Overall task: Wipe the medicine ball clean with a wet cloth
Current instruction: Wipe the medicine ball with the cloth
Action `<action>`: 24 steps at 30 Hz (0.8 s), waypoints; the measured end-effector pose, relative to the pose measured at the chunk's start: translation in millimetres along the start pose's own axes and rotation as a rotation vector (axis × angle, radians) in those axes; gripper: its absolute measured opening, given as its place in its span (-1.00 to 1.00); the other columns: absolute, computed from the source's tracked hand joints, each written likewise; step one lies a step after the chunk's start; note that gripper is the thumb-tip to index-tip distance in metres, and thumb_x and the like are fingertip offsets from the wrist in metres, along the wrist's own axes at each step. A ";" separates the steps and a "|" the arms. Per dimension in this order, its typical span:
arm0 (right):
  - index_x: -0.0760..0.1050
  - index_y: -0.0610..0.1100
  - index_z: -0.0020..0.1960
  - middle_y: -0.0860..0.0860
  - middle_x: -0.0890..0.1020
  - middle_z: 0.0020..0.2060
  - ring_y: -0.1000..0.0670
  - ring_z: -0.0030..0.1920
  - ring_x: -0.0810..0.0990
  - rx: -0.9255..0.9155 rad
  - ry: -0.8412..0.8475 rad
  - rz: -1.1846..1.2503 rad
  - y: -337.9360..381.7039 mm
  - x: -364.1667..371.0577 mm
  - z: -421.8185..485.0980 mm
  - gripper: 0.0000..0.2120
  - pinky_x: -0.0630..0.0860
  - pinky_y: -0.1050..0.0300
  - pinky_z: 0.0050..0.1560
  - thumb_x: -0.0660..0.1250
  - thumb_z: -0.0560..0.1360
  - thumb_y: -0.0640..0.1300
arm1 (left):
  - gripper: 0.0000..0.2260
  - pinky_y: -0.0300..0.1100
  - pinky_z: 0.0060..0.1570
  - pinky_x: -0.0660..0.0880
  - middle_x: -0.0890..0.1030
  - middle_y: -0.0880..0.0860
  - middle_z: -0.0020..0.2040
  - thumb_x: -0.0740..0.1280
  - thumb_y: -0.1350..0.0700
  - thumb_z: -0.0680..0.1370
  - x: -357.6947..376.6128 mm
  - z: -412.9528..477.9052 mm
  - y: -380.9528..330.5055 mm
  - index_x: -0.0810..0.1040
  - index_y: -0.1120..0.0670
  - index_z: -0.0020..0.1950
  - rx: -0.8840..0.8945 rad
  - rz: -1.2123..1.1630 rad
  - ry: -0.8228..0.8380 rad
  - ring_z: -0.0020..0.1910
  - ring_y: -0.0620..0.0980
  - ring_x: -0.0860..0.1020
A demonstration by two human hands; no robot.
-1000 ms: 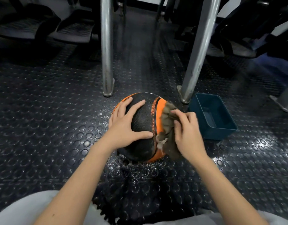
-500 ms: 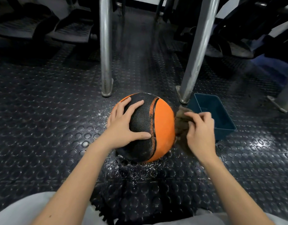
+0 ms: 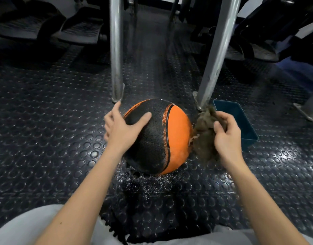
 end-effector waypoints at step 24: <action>0.43 0.01 -0.03 -0.09 0.60 -0.03 -0.05 -0.04 0.56 0.454 0.071 0.147 -44.9 2.6 -23.4 -0.83 0.51 -0.03 0.07 0.10 0.64 -0.15 | -0.50 -0.17 -0.22 0.40 0.44 -0.22 -0.02 0.33 -0.20 0.44 31.4 -17.8 29.8 0.33 -0.08 0.31 -0.214 -0.430 0.256 -0.11 -0.26 0.43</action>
Point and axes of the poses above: each hand's wrist, its own z-axis towards the middle knuckle, its own x-axis out of the palm, y = z × x, the point moved 7 cm from there along z, towards the middle knuckle
